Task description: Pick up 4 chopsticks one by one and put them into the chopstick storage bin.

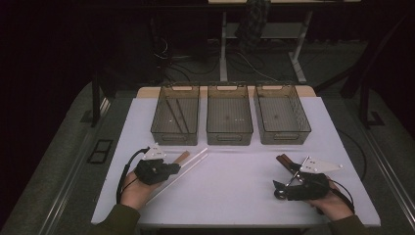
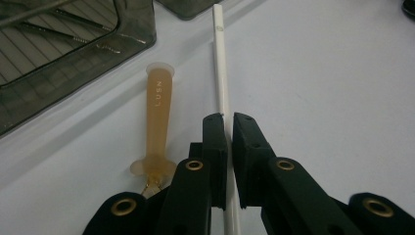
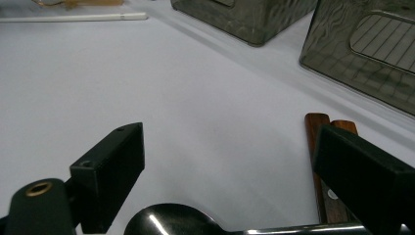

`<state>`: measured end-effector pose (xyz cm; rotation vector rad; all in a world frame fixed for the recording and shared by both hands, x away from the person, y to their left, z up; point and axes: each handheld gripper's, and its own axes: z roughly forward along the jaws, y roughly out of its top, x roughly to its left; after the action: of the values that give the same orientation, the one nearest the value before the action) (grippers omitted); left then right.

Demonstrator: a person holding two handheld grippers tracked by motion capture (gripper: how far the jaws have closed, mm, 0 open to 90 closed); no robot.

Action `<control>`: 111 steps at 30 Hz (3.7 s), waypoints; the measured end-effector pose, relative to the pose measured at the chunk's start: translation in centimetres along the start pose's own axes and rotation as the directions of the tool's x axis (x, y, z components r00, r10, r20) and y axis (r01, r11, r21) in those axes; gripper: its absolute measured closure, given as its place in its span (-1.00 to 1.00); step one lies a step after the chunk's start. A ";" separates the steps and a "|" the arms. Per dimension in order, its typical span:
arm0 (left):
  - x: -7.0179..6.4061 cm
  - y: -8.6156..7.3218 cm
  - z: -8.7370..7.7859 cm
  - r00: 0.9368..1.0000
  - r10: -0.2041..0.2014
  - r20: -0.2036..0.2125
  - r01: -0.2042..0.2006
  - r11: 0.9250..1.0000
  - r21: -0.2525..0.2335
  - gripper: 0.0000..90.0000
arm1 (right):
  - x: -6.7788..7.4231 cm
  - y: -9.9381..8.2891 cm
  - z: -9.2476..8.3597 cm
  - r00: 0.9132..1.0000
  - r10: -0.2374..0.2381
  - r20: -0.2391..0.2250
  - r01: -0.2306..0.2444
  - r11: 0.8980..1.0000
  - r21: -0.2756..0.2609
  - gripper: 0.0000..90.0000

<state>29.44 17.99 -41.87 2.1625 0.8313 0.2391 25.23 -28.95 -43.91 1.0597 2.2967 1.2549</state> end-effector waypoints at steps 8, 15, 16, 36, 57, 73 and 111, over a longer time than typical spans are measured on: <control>0.0 0.4 -0.6 1.000 0.005 0.010 -0.005 1.000 -0.019 0.87 | 0.0 0.0 0.1 1.000 0.002 -0.003 -0.002 1.000 0.002 -0.74; 0.1 0.9 -0.8 1.000 0.016 0.024 -0.016 1.000 -0.020 0.87 | -0.1 0.0 0.0 1.000 0.005 -0.004 -0.005 1.000 -0.001 -0.74; 0.1 1.0 -0.8 1.000 0.017 0.025 -0.017 1.000 -0.022 0.87 | -0.1 0.0 0.0 1.000 0.005 -0.004 -0.005 1.000 -0.002 -0.74; 1.3 3.7 -2.1 0.999 0.005 0.035 -0.002 0.997 -0.083 0.87 | 0.0 0.0 0.0 1.000 0.009 -0.002 -0.009 1.000 -0.009 -0.74; 4.8 8.7 -1.1 0.999 -0.033 -0.029 0.030 0.994 -0.107 0.87 | -0.1 0.0 -0.2 1.000 0.025 0.010 -0.025 0.999 -0.022 -0.74; 7.0 11.7 1.5 0.993 -0.062 -0.097 0.055 0.996 -0.069 0.87 | -0.2 0.0 -0.5 0.999 0.045 0.005 -0.044 0.998 -0.045 -0.74; 13.8 14.9 6.8 0.943 -0.208 -0.259 0.203 0.978 -0.047 0.87 | -0.2 0.0 -0.5 0.998 0.061 -0.017 -0.062 0.996 -0.060 -0.74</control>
<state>50.05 15.50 -36.84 2.0333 1.1918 0.4316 25.03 -29.42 -43.65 1.1118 2.2378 1.3516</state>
